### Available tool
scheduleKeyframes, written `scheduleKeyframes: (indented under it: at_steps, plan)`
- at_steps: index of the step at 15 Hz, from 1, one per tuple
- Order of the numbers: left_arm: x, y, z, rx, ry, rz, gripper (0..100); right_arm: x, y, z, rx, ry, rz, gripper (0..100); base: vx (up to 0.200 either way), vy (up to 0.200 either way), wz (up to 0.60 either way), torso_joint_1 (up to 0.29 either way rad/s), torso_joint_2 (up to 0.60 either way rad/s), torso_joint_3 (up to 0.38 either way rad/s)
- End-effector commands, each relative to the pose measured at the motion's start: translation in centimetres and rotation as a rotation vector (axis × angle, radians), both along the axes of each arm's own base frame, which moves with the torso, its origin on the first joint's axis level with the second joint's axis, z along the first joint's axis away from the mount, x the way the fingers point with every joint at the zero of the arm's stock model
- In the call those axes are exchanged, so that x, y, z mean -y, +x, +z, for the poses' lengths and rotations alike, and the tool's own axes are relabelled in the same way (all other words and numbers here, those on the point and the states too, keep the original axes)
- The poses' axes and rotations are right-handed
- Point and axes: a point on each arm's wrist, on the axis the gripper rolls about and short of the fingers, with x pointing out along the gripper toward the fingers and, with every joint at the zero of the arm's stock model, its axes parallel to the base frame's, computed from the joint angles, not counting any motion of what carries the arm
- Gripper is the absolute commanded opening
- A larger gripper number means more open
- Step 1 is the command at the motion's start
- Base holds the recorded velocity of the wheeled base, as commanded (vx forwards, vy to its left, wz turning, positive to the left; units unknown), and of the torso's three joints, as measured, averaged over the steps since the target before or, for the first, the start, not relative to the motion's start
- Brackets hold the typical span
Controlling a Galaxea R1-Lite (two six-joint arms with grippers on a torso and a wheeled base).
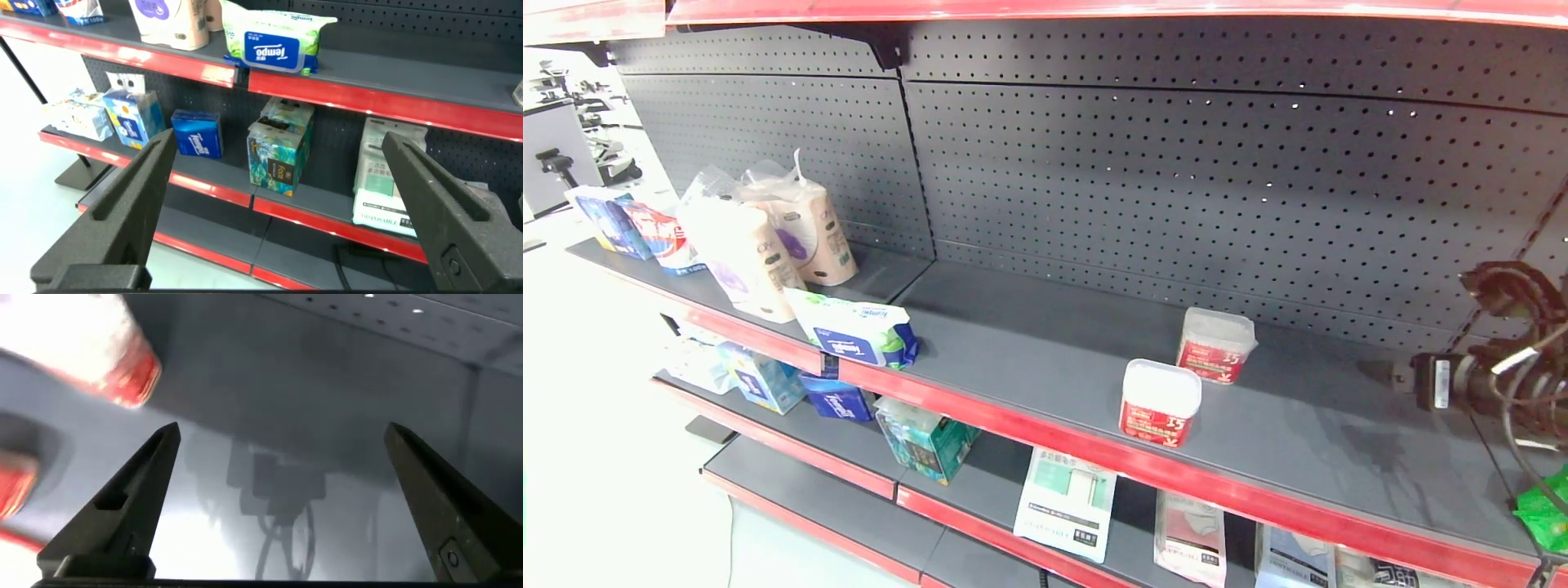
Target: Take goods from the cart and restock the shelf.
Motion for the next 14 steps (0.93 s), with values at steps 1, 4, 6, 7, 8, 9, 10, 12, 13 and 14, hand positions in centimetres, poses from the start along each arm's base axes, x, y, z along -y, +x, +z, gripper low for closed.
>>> scheduleKeyframes:
  at_steps: [1,4,6,7,8,9,10,12,13,14]
  plan:
    - [0.0,0.0,0.0,0.0,-0.001,0.001,100,-0.3,-10.0,0.7,0.189,-0.013,-0.015,100,0.0,0.0,0.0,0.0,0.0,0.0]
    - [0.0,0.0,0.0,0.0,-0.001,-0.001,100,-0.7,-16.5,-0.2,0.39,-0.066,0.036,100,0.0,0.0,0.0,0.0,0.0,0.0]
    - [0.0,0.0,0.0,0.0,-0.001,0.001,100,-0.9,-20.4,-2.9,0.527,-0.059,0.074,100,0.0,0.0,0.0,0.0,0.0,0.0]
    - [0.0,0.0,0.0,0.0,-0.001,0.001,100,-0.9,-21.2,-3.8,0.562,-0.056,0.088,100,0.0,0.0,0.0,0.0,0.0,0.0]
    - [0.0,0.0,0.0,0.0,-0.001,0.001,100,-0.9,-23.1,-5.7,0.645,-0.074,0.089,100,0.0,0.0,0.0,0.0,0.0,0.0]
    - [0.0,0.0,0.0,0.0,-0.001,0.001,100,-0.9,-24.3,-6.9,0.656,-0.098,0.087,100,0.0,0.0,0.0,0.0,0.0,0.0]
    - [0.0,0.0,0.0,0.0,-0.001,0.001,100,-0.9,-24.4,-7.4,0.633,-0.108,0.073,100,0.0,0.0,0.0,0.0,0.0,0.0]
    - [0.0,0.0,0.0,0.0,-0.001,0.001,100,-0.6,-24.3,-7.8,0.598,-0.109,-0.039,100,0.0,0.0,0.0,0.0,0.0,0.0]
    - [0.0,0.0,0.0,0.0,-0.001,0.001,100,-0.6,-24.3,-8.2,0.559,-0.103,-0.066,100,0.0,0.0,0.0,0.0,0.0,0.0]
    - [0.0,0.0,0.0,0.0,-0.001,-0.001,100,-0.6,-24.3,-8.3,0.552,-0.089,-0.07,100,0.0,0.0,0.0,0.0,0.0,0.0]
